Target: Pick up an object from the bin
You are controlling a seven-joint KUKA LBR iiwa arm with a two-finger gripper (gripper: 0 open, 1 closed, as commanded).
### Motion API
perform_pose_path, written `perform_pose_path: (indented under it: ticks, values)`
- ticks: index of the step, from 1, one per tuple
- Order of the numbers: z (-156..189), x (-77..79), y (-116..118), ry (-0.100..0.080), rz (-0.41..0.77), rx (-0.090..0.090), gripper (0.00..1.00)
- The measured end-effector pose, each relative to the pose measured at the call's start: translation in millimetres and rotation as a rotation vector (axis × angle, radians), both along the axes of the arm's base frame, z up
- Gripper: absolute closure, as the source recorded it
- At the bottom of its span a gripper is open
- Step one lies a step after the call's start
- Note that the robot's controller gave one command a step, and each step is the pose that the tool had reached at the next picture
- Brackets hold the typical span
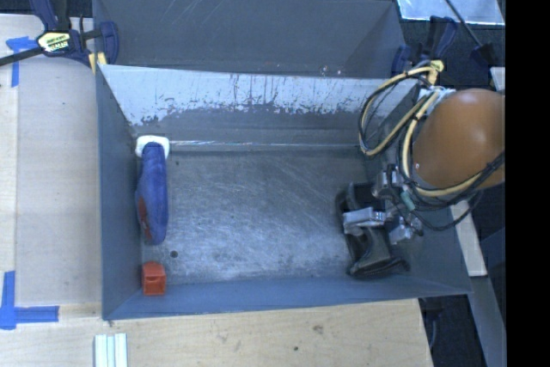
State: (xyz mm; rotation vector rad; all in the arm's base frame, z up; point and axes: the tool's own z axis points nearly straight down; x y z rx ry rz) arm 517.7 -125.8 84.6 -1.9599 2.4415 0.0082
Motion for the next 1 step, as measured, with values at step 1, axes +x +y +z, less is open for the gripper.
perform_pose_path:
  ticks: [1]
  values:
    - [116.4,25.0,-7.2,0.0,0.005,-0.011,1.0]
